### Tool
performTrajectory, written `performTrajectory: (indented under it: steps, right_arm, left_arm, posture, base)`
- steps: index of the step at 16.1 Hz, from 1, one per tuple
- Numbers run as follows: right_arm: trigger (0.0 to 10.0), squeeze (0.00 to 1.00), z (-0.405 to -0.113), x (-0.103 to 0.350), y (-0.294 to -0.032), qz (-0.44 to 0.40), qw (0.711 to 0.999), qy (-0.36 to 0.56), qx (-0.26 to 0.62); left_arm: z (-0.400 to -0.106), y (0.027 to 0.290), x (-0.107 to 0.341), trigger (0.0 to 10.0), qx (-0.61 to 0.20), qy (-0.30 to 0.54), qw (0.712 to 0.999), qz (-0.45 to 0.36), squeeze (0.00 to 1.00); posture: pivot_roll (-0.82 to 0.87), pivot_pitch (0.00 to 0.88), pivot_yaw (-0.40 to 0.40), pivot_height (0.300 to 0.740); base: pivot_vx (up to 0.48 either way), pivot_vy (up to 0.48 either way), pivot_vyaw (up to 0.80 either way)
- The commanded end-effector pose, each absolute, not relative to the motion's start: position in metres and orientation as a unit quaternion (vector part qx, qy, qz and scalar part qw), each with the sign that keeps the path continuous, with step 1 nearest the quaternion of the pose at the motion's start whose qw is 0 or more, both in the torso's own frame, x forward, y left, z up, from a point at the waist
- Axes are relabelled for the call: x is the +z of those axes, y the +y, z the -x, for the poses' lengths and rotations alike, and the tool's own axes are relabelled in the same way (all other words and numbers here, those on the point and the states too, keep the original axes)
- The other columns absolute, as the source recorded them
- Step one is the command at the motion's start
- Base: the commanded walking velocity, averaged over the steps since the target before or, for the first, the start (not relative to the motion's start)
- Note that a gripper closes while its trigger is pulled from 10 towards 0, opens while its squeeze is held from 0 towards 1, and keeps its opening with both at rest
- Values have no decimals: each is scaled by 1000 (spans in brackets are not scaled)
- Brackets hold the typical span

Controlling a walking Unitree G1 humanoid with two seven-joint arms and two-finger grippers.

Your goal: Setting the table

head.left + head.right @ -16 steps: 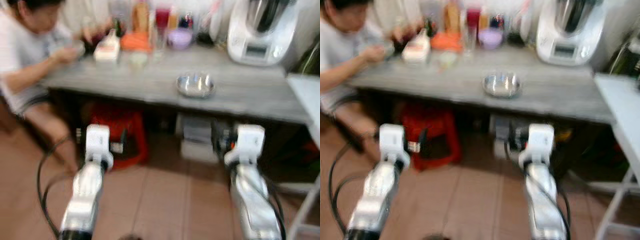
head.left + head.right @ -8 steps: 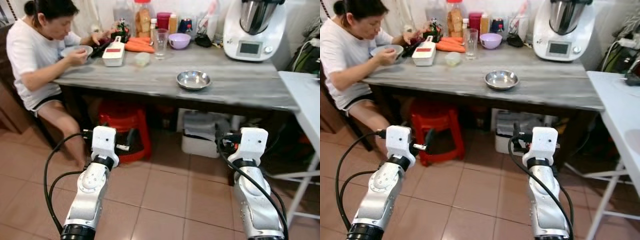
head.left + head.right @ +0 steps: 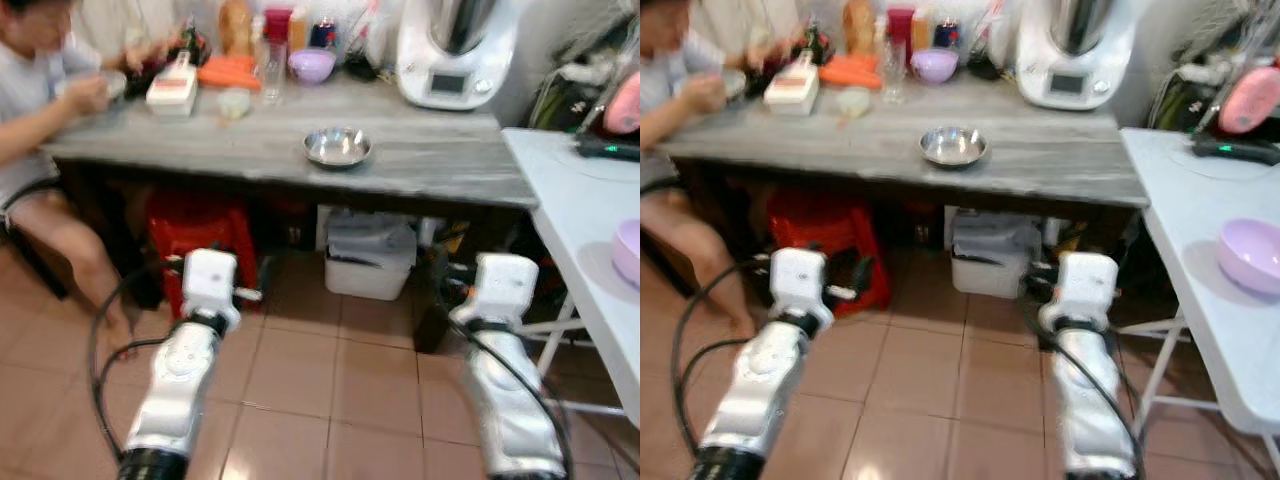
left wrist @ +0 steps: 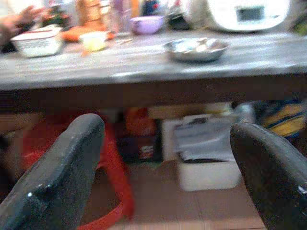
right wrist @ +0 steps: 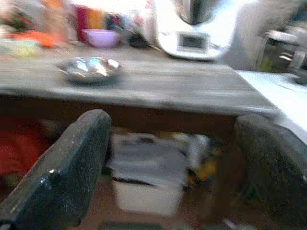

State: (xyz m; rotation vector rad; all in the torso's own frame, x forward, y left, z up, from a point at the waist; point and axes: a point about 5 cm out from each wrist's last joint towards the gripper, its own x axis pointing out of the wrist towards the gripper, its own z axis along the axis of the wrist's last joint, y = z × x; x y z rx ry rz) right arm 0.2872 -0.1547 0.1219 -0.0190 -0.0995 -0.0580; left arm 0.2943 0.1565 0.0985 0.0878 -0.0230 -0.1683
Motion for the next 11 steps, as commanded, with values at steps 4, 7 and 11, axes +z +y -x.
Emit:
performTrajectory:
  steps: [4, 7, 11]
  right_arm:
    - [10000, 0, -287, 122, -164, 16, 998, -49, -44]
    - [10000, 0, -287, 122, -165, 17, 998, -49, -45]
    - [10000, 0, -288, 123, -164, 17, 998, -49, -44]
  left_arm:
    - [-296, 146, 103, 10000, -104, -20, 994, -30, 0]
    - [-296, 143, 103, 10000, -108, -20, 994, -28, 0]
    - [-295, 146, 102, 10000, -111, -18, 993, -31, 0]
  posture:
    - [-6, 0, -11, 740]
    - [-8, 0, -12, 740]
    - [-4, 0, -15, 740]
  base:
    - [0, -387, 0]
    - [0, -387, 0]
    - [0, -389, 0]
